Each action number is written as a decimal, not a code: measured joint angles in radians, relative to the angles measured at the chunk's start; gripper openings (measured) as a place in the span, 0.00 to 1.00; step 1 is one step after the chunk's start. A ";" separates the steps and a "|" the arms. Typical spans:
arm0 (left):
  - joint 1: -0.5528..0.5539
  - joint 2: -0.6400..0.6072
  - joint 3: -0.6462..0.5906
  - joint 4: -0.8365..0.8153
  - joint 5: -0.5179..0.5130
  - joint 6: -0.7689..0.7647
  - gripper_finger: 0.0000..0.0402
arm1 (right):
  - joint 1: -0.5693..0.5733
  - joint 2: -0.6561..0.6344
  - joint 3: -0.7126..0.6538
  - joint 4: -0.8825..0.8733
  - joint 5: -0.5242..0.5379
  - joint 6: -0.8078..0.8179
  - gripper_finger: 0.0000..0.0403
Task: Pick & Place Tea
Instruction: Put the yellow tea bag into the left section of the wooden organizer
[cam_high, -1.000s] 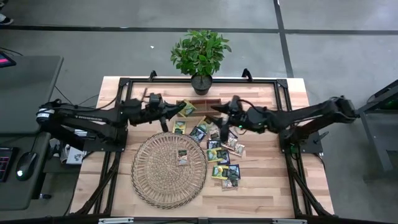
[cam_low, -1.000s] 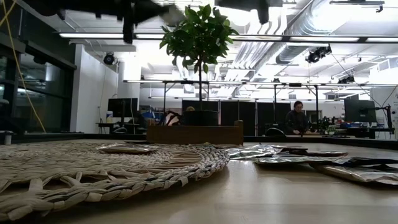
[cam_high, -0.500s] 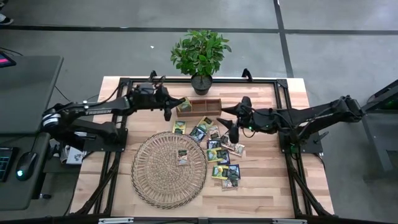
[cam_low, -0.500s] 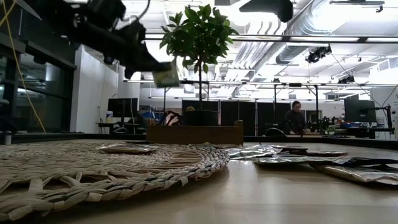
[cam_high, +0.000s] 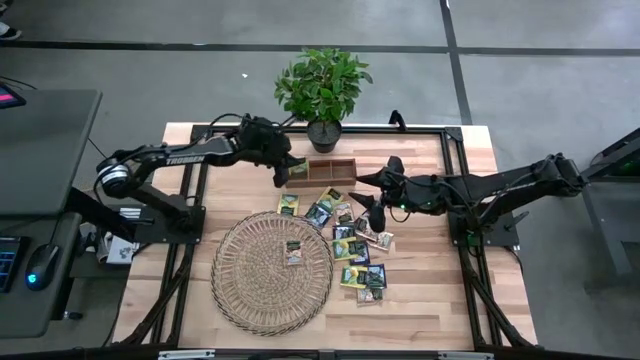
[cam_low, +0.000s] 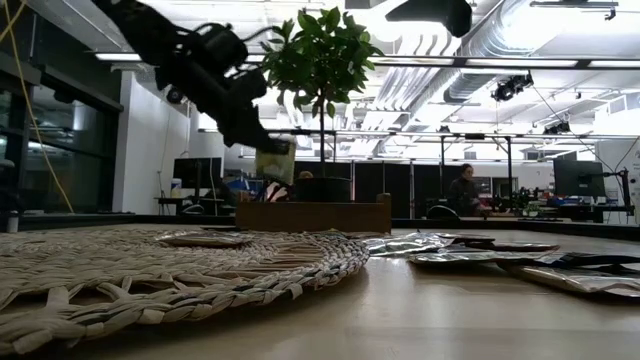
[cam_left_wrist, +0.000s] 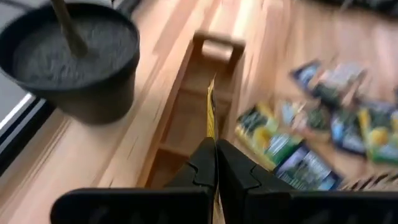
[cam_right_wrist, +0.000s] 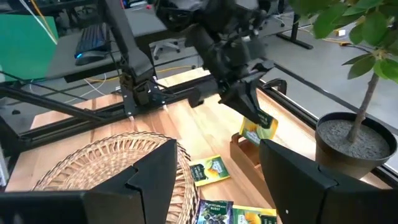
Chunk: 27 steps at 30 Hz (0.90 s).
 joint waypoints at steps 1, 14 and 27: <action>-0.002 0.010 0.012 -0.029 -0.011 0.016 0.00 | 0.000 0.000 0.000 -0.001 -0.005 0.000 0.55; -0.002 0.028 0.029 -0.049 -0.085 0.039 0.00 | 0.000 0.000 0.000 -0.049 -0.036 -0.002 0.55; -0.002 0.066 0.029 -0.053 -0.099 0.056 0.01 | 0.000 0.000 0.000 -0.069 -0.052 -0.008 0.55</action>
